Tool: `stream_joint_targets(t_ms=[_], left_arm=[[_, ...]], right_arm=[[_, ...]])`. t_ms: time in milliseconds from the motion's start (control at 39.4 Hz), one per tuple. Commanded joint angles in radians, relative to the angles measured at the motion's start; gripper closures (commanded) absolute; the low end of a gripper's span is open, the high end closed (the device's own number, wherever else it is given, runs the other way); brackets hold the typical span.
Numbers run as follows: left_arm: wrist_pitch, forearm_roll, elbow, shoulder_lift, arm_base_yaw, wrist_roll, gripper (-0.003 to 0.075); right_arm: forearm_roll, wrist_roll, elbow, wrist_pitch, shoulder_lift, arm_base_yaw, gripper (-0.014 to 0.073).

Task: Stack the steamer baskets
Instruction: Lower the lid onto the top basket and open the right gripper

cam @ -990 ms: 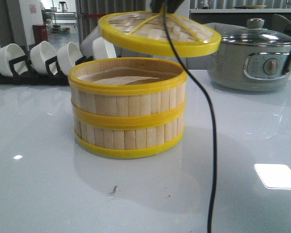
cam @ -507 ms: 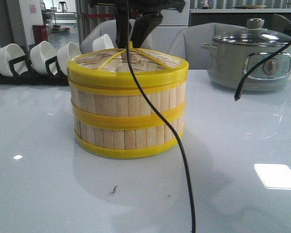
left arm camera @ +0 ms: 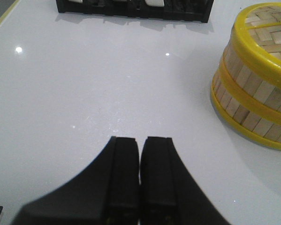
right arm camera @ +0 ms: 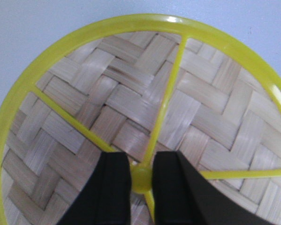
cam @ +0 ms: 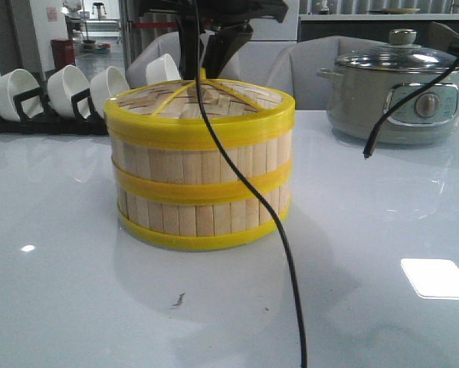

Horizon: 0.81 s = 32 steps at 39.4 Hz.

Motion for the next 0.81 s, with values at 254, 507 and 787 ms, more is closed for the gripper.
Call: stream_joint_targets(t_ms=[254, 507, 787], left_arm=[[-0.088, 0.0, -0.03, 0.001, -0.008, -0.008, 0.0635], [-0.088, 0.0, -0.03, 0.001, -0.008, -0.008, 0.0635], [-0.088, 0.0, -0.03, 0.001, -0.008, -0.008, 0.0635]], right_arm=[[-0.039, -0.01, -0.038, -0.063, -0.068, 0.002, 0.0074], [-0.158, -0.01, -0.038, -0.081, -0.133, -0.02, 0.0181], [-0.16, -0.01, 0.076, -0.157, -0.323, -0.127, 0.0354]])
